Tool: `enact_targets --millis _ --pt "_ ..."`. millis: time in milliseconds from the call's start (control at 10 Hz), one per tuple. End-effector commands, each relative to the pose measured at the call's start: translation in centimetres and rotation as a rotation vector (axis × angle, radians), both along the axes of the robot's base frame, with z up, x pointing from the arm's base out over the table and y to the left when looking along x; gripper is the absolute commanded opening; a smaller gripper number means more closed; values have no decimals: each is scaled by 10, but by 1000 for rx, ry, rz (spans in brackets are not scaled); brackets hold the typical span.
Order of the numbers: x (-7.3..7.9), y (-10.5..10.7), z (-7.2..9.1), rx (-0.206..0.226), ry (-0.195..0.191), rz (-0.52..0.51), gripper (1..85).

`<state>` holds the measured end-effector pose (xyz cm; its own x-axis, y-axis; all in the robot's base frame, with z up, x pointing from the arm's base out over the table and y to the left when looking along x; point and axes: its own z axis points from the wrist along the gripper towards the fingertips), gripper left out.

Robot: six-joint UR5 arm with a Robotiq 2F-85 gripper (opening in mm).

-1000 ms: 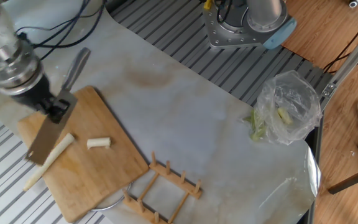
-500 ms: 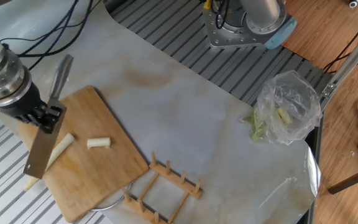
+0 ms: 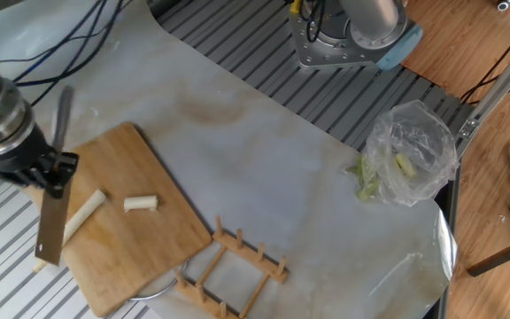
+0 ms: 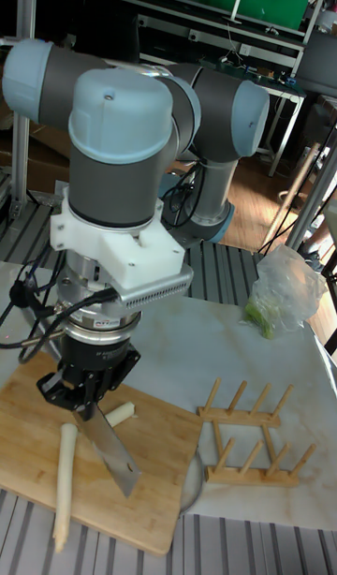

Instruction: Chop the scallions

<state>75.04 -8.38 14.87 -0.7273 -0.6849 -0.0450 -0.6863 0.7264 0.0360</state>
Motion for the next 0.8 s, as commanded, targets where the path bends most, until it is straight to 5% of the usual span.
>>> enact_targets --millis 0,700 --pt "28 -7 -4 -3 -49 118 13" --pt "44 -11 -20 26 -67 -71 13"
